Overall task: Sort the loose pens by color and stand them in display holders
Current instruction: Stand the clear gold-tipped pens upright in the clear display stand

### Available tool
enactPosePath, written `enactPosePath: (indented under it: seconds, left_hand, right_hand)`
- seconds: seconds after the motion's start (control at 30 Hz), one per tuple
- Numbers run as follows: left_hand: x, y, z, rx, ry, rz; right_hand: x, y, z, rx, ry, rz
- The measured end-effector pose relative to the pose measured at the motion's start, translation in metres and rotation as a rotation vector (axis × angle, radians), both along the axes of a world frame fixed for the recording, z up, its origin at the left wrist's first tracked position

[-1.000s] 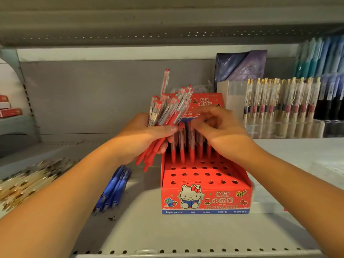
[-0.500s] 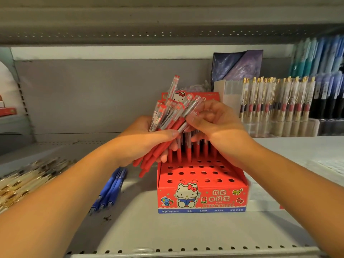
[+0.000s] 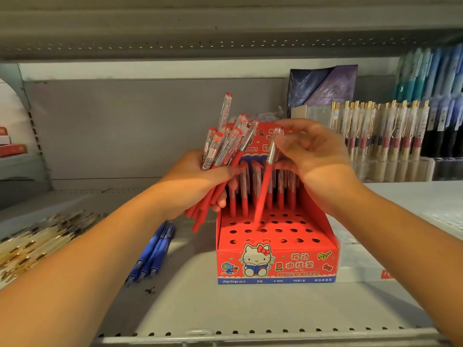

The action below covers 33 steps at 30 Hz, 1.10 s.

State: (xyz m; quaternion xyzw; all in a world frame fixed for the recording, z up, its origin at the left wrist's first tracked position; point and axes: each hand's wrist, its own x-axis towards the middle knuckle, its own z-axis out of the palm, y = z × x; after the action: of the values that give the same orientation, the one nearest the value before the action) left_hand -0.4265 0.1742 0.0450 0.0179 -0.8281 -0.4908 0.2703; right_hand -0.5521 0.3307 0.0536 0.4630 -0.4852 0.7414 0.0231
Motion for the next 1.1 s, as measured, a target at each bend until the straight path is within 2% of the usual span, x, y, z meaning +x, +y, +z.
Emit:
enactPosePath:
  seconds: [0.27,0.53,0.87,0.97,1.1]
  left_hand:
    - [0.002,-0.004,0.000,-0.017,-0.021,0.028]
    - [0.000,-0.006,-0.001,-0.011,-0.039,0.038]
    - [-0.001,-0.004,-0.002,0.015,-0.035,0.020]
    - [-0.001,-0.003,-0.002,0.016,-0.049,0.017]
    - [-0.001,-0.003,-0.003,0.013,-0.047,0.027]
  right_hand:
    - [-0.007,-0.002,0.000,-0.011,0.035,-0.136]
    - [-0.012,-0.005,-0.007,0.093,0.101,-0.216]
    - [-0.018,-0.006,-0.004,0.202,0.061,-0.366]
    - [-0.020,-0.008,-0.008,0.302,0.102,-0.409]
    - [-0.021,-0.009,-0.016,0.566,0.172,-0.403]
